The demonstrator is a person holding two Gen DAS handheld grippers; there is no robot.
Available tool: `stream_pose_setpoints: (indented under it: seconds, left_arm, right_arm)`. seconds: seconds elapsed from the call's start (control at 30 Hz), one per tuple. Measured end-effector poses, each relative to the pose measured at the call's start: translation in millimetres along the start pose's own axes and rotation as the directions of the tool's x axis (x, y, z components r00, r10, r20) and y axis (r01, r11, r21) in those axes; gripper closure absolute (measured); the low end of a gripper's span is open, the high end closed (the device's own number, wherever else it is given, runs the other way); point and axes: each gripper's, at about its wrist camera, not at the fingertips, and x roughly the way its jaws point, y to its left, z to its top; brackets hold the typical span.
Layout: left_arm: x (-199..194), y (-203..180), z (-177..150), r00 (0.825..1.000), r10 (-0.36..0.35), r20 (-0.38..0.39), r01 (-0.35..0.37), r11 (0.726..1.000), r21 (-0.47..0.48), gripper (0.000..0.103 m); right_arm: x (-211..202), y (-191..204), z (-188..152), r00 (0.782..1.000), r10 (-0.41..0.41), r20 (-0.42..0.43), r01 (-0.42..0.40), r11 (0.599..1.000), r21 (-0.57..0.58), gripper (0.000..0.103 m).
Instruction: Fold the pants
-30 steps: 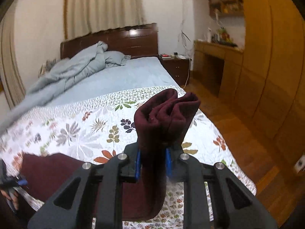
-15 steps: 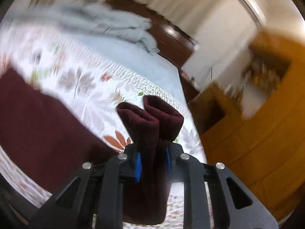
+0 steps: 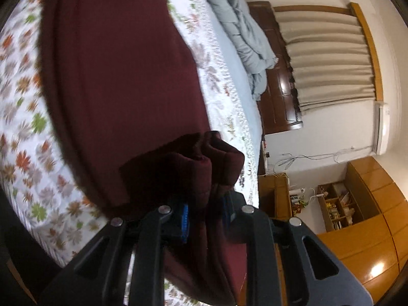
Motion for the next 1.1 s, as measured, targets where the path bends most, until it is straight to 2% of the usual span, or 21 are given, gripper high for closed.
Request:
stream_pose_setpoints:
  seconds: [0.27, 0.4, 0.47, 0.53, 0.57, 0.67, 0.7, 0.73, 0.77, 0.8, 0.87, 0.93, 0.97, 1.0, 1.07, 1.1]
  left_arm:
    - [0.7, 0.0, 0.1, 1.000, -0.002, -0.001, 0.002, 1.000, -0.002, 0.016]
    - [0.7, -0.5, -0.4, 1.000, -0.003, -0.003, 0.003, 1.000, 0.000, 0.016]
    - [0.1, -0.4, -0.5, 1.000, -0.008, -0.005, 0.007, 1.000, -0.004, 0.016]
    - [0.0, 0.2, -0.3, 1.000, -0.013, -0.005, 0.012, 1.000, -0.009, 0.016]
    - [0.2, 0.3, -0.4, 1.000, -0.013, -0.005, 0.013, 1.000, -0.008, 0.016]
    - [0.4, -0.5, -1.1, 1.000, -0.010, -0.004, 0.010, 1.000, -0.004, 0.016]
    - [0.4, -0.3, -1.3, 1.000, -0.009, -0.004, 0.009, 1.000, -0.002, 0.016]
    - [1.0, -0.9, -1.6, 1.000, -0.006, -0.003, 0.006, 1.000, 0.003, 0.016]
    - [1.8, -1.4, -1.8, 1.000, -0.001, -0.003, 0.001, 1.000, 0.006, 0.016]
    - [2.4, -1.9, -1.8, 1.000, 0.003, -0.002, -0.003, 1.000, 0.004, 0.016]
    - [2.6, -2.6, -1.6, 1.000, 0.008, -0.005, -0.008, 1.000, 0.000, 0.016]
    - [1.2, -2.1, -1.7, 1.000, -0.001, -0.010, 0.001, 1.000, -0.005, 0.016]
    - [-0.1, -2.3, -1.8, 1.000, 0.000, -0.012, 0.000, 1.000, -0.006, 0.017]
    - [-1.7, -3.4, -1.9, 1.000, 0.009, -0.009, -0.009, 1.000, -0.007, 0.017]
    - [-7.6, -19.4, -3.1, 0.999, 0.033, -0.004, -0.033, 0.999, 0.012, 0.017]
    - [-9.2, -30.2, -4.4, 1.000, 0.014, -0.007, -0.014, 1.000, 0.024, 0.017]
  right_arm:
    - [2.8, 6.5, -1.7, 0.998, 0.065, -0.015, -0.064, 0.998, 0.022, 0.080]
    - [-0.8, -10.6, -3.3, 0.981, 0.191, -0.017, -0.188, 0.974, 0.123, 0.070]
    - [-8.9, -31.9, -7.7, 0.967, 0.256, -0.002, -0.250, 0.947, 0.199, 0.065]
    - [-18.5, -57.2, -14.3, 0.947, 0.320, 0.023, -0.312, 0.902, 0.300, 0.063]
    - [-22.4, -72.1, -19.9, 0.930, 0.365, 0.045, -0.357, 0.864, 0.356, 0.061]
    - [-32.9, -107.7, -36.9, 0.904, 0.412, 0.110, -0.412, 0.775, 0.479, 0.052]
    - [-34.0, -115.1, -41.4, 0.905, 0.409, 0.117, -0.410, 0.763, 0.499, 0.051]
    - [-34.3, -116.2, -42.5, 0.917, 0.386, 0.102, -0.382, 0.778, 0.499, 0.051]
    - [-32.2, -114.5, -40.2, 0.918, 0.384, 0.094, -0.379, 0.784, 0.492, 0.052]
    - [-28.6, -112.1, -35.8, 0.909, 0.404, 0.100, -0.398, 0.775, 0.491, 0.052]
    - [-22.1, -105.8, -24.0, 0.888, 0.446, 0.114, -0.441, 0.752, 0.490, 0.059]
    - [-24.1, -107.9, -22.5, 0.865, 0.479, 0.152, -0.484, 0.714, 0.506, 0.059]
    - [-17.7, -118.9, -26.5, 0.840, 0.511, 0.182, -0.519, 0.656, 0.548, 0.058]
    - [-15.6, -125.0, -32.6, 0.822, 0.535, 0.195, -0.538, 0.616, 0.575, 0.058]
    - [6.1, -144.4, -48.8, 0.748, 0.622, 0.231, -0.599, 0.483, 0.639, 0.054]
    - [20.7, -159.5, -56.3, 0.692, 0.672, 0.264, -0.640, 0.400, 0.657, 0.051]
